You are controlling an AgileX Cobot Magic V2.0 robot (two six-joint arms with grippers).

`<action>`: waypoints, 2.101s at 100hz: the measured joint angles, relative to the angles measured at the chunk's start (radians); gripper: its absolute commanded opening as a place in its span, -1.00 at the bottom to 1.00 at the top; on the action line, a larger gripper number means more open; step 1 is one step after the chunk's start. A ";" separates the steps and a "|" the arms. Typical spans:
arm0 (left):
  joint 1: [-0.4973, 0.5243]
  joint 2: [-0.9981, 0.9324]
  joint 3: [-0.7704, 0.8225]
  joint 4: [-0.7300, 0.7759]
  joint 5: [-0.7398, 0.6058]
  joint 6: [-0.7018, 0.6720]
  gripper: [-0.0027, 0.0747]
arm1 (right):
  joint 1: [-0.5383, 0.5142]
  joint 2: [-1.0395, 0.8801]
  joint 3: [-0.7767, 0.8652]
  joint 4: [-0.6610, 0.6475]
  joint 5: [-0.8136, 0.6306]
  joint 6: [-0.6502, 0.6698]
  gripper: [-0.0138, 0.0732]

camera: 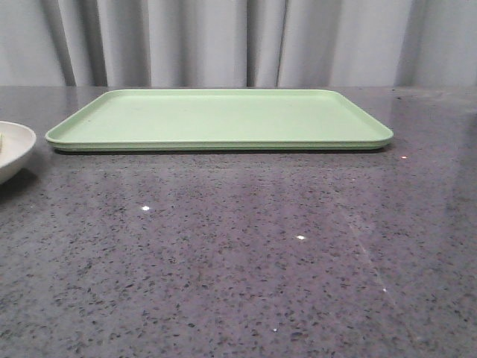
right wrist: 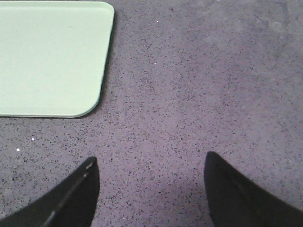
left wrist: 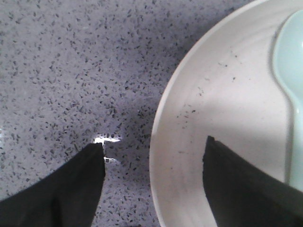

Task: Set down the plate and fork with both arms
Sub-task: 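Grasp the rim of the white plate with the left gripper, then lift the plate with the left gripper and carry it over the tray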

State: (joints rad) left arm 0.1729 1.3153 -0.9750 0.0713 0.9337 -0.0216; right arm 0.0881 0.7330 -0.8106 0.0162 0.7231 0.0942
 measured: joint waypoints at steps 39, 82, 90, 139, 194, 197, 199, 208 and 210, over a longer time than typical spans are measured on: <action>0.000 0.092 -0.002 0.002 -0.005 0.002 0.20 | 0.000 0.000 0.000 0.000 -0.002 0.000 0.43; 0.000 0.095 -0.004 0.000 -0.008 0.002 -0.81 | 0.000 0.000 0.000 0.000 -0.002 0.000 0.43; 0.000 0.095 -0.011 -0.004 -0.012 0.002 -0.96 | 0.000 0.000 0.000 0.000 -0.002 0.000 0.43; 0.000 0.059 -0.015 -0.042 -0.007 0.006 -0.98 | 0.000 0.000 0.000 0.000 -0.002 0.000 0.43; 0.000 -0.114 -0.079 -0.246 0.100 0.073 -0.99 | 0.000 0.000 0.000 0.000 -0.002 0.000 0.43; -0.008 -0.114 -0.091 -0.259 0.101 0.078 -0.99 | 0.000 0.000 0.000 0.000 -0.002 0.000 0.43; -0.014 -0.114 -0.101 -0.266 0.101 0.080 -0.99 | 0.000 0.000 0.000 0.000 -0.002 0.000 0.43; -0.050 -0.114 -0.139 -0.280 0.100 0.081 -0.99 | 0.000 0.000 0.000 0.000 -0.002 0.000 0.43; -0.061 -0.111 -0.148 -0.282 0.100 0.081 -0.99 | 0.000 0.000 0.000 0.000 -0.002 0.000 0.43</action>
State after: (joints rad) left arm 0.1123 1.2039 -1.1229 -0.2105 1.0332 0.0590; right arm 0.0881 0.7330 -0.8106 0.0162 0.7215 0.0942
